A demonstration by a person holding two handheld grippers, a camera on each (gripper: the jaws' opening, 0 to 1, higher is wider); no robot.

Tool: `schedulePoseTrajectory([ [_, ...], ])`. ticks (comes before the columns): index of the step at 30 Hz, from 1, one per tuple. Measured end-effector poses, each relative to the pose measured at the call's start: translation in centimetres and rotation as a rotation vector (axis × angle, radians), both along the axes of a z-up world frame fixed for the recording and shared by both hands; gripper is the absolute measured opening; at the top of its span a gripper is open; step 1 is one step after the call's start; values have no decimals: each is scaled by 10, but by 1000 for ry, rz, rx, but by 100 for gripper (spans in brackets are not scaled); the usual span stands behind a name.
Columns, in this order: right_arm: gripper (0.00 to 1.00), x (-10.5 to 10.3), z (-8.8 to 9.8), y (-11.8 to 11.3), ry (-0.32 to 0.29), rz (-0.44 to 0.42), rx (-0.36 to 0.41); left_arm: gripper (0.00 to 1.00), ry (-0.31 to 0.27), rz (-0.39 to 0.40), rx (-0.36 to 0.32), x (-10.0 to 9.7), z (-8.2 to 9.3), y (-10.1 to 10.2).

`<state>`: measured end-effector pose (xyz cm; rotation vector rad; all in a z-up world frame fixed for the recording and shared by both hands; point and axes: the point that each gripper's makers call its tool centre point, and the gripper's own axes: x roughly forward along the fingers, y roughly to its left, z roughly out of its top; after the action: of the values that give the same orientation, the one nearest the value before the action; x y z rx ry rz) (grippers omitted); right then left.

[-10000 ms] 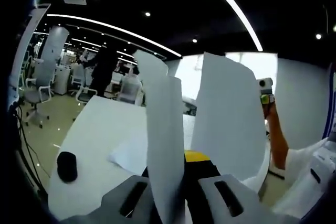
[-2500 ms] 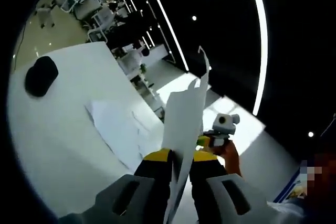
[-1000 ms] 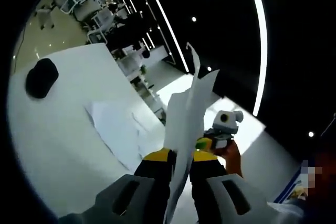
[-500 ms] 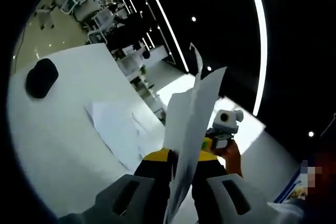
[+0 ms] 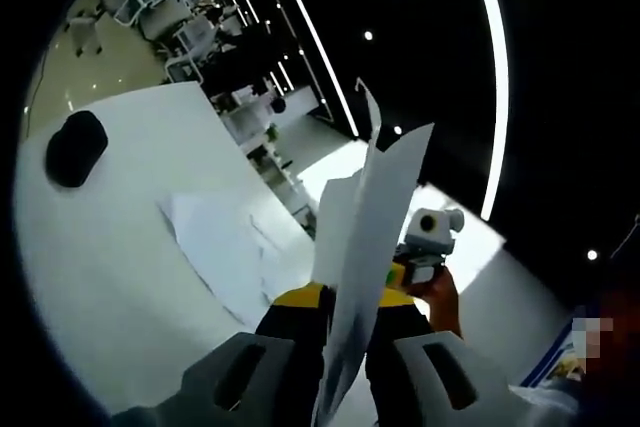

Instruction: Organize the stack of printing papers by aligning and flattening the scattered papers on the table

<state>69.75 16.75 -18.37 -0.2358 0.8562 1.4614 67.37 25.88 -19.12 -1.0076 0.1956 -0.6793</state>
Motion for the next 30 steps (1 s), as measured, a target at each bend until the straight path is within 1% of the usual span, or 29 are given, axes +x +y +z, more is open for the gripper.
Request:
schedulePoseTrajectory([
  [17, 0, -10, 0, 13, -5, 34, -8, 16, 0, -4, 2, 3, 0, 0],
  [24, 0, -9, -3, 17, -20, 53, -43, 16, 3, -7, 4, 5, -1, 0],
  [27, 0, -9, -6, 18, -18, 61, -58, 16, 4, -7, 3, 4, -2, 0],
  [30, 0, -8, -8, 18, -21, 64, -65, 14, 0, -8, 4, 5, -2, 1],
])
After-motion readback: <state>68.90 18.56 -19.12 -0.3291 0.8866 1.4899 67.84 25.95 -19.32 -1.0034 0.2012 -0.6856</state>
